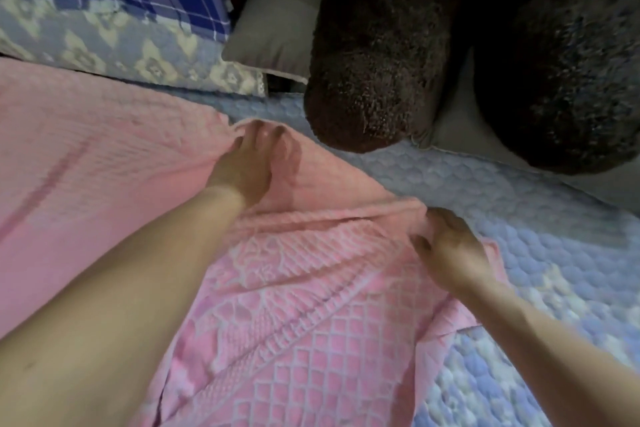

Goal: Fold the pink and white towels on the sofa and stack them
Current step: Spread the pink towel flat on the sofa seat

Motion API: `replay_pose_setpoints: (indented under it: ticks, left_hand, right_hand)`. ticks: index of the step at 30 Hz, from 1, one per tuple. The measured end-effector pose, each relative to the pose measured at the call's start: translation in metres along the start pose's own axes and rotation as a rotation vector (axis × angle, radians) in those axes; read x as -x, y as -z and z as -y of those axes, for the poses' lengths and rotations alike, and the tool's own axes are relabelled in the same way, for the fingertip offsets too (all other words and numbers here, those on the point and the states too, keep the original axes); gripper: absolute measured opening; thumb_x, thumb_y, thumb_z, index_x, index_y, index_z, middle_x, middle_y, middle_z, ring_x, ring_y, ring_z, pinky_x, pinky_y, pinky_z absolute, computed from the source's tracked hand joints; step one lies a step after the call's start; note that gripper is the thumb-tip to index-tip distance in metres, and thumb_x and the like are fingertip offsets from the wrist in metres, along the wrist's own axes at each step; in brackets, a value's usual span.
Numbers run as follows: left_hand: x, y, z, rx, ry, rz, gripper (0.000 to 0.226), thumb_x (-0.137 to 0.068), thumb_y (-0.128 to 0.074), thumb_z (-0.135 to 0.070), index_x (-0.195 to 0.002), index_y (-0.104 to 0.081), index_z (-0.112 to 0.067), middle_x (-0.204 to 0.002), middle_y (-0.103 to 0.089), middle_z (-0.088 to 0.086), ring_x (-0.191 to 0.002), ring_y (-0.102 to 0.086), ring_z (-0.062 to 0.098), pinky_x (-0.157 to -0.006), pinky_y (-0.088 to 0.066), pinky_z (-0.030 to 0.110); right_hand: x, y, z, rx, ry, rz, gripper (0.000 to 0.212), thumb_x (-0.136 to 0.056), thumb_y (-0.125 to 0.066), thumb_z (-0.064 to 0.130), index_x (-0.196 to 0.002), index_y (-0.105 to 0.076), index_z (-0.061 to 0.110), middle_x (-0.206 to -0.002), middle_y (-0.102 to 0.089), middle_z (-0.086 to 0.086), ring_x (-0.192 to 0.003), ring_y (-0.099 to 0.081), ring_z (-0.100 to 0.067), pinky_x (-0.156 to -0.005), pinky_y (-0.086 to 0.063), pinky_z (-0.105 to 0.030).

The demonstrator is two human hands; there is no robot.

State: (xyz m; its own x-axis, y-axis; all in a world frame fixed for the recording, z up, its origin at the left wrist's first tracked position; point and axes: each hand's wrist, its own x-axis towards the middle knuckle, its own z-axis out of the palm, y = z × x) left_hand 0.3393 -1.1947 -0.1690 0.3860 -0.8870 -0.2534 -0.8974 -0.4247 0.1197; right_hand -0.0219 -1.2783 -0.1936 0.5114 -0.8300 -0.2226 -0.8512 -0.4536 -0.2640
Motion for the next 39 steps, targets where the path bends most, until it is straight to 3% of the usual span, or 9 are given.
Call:
replay_pose_setpoints:
  ticks: [5, 9, 12, 16, 22, 26, 30, 33, 39]
  left_hand:
    - [-0.066, 0.002, 0.018, -0.016, -0.013, 0.046, 0.079, -0.095, -0.051, -0.020, -0.159, -0.006, -0.034, -0.168, 0.002, 0.008, -0.142, -0.038, 0.038, -0.105, -0.044, 0.049]
    - [-0.069, -0.002, -0.009, -0.028, 0.068, 0.014, 0.084, -0.093, -0.054, -0.035, -0.160, -0.006, -0.024, -0.166, 0.004, 0.019, -0.153, 0.002, 0.039, -0.122, -0.006, 0.049]
    - [0.004, -0.014, -0.053, 0.062, 0.141, 0.000, 0.082, -0.090, -0.055, -0.031, -0.160, -0.014, -0.024, -0.166, 0.000, 0.020, -0.152, 0.001, 0.043, -0.121, -0.001, 0.055]
    - [0.169, -0.040, -0.103, 0.289, 0.023, -0.133, 0.053, -0.081, -0.052, -0.026, -0.132, -0.057, -0.015, -0.133, -0.048, 0.016, -0.116, -0.049, 0.038, -0.098, -0.042, 0.047]
    - [0.350, -0.077, -0.162, 0.589, 0.072, 0.560, 0.044, -0.088, -0.043, -0.058, -0.124, -0.051, -0.033, -0.122, -0.052, -0.014, -0.117, -0.056, 0.012, -0.096, -0.046, 0.029]
    - [0.376, -0.086, -0.175, 0.460, 0.158, 0.691, 0.069, -0.085, -0.049, -0.069, -0.144, -0.032, -0.039, -0.143, -0.034, -0.009, -0.139, -0.030, 0.018, -0.113, -0.029, 0.036]
    - [0.378, -0.084, -0.177, 0.383, 0.329, 0.626, 0.091, -0.059, -0.066, -0.074, -0.137, -0.049, -0.030, -0.134, -0.047, 0.003, -0.124, -0.047, 0.031, -0.102, -0.042, 0.049]
    - [0.379, -0.071, -0.170, 0.412, 0.345, 0.376, 0.048, -0.073, -0.072, -0.039, -0.117, -0.065, -0.022, -0.114, -0.063, 0.007, -0.105, -0.061, 0.034, -0.092, -0.048, 0.048]
    - [0.407, 0.021, -0.089, 0.730, 0.765, 0.293, 0.030, -0.100, -0.050, -0.019, -0.129, -0.058, -0.015, -0.125, -0.067, 0.012, -0.117, -0.061, 0.033, -0.090, -0.044, 0.036]
  right_hand:
    - [0.006, -0.009, -0.003, -0.096, -0.048, 0.016, 0.067, -0.079, -0.076, 0.027, -0.138, -0.052, 0.008, -0.142, -0.052, -0.012, -0.125, -0.052, -0.035, -0.097, -0.051, -0.042]
    - [0.007, -0.002, -0.035, 0.009, 0.038, 0.017, 0.078, -0.069, -0.070, 0.029, -0.142, -0.050, 0.007, -0.140, -0.055, -0.017, -0.123, -0.055, -0.036, -0.107, -0.040, -0.046]
    - [0.023, 0.009, -0.066, 0.057, -0.300, -0.085, 0.064, -0.072, -0.055, 0.034, -0.129, -0.053, 0.004, -0.126, -0.058, -0.025, -0.108, -0.057, -0.046, -0.093, -0.043, -0.053]
    - [0.064, 0.037, -0.071, -0.255, -1.030, 0.008, 0.082, -0.070, -0.040, 0.052, -0.131, -0.048, -0.002, -0.131, -0.049, -0.034, -0.122, -0.047, -0.048, -0.102, -0.039, -0.051]
    - [0.102, 0.017, -0.023, -1.191, -1.315, 0.105, 0.030, -0.083, -0.070, 0.037, -0.098, -0.062, 0.012, -0.079, -0.065, -0.008, -0.069, -0.063, -0.023, -0.063, -0.055, -0.034]
    - [0.104, 0.030, 0.000, -1.489, -1.332, 0.115, 0.017, -0.092, -0.048, 0.008, -0.077, -0.049, 0.016, -0.067, -0.047, -0.002, -0.060, -0.048, -0.016, -0.060, -0.046, -0.032]
    - [0.101, 0.102, 0.031, -1.836, -1.262, -0.075, 0.018, -0.089, -0.044, 0.002, -0.088, -0.061, 0.005, -0.075, -0.069, -0.007, -0.071, -0.071, -0.020, -0.069, -0.059, -0.037]
    - [0.098, 0.165, 0.058, -1.956, -1.118, -0.173, 0.040, -0.067, -0.048, -0.001, -0.104, -0.063, 0.000, -0.088, -0.073, -0.009, -0.077, -0.075, -0.019, -0.069, -0.060, -0.035]
    - [0.098, 0.191, 0.129, -1.314, -0.915, -0.018, 0.016, -0.091, -0.044, 0.009, -0.098, -0.059, 0.011, -0.085, -0.062, -0.007, -0.074, -0.064, -0.018, -0.067, -0.056, -0.032]
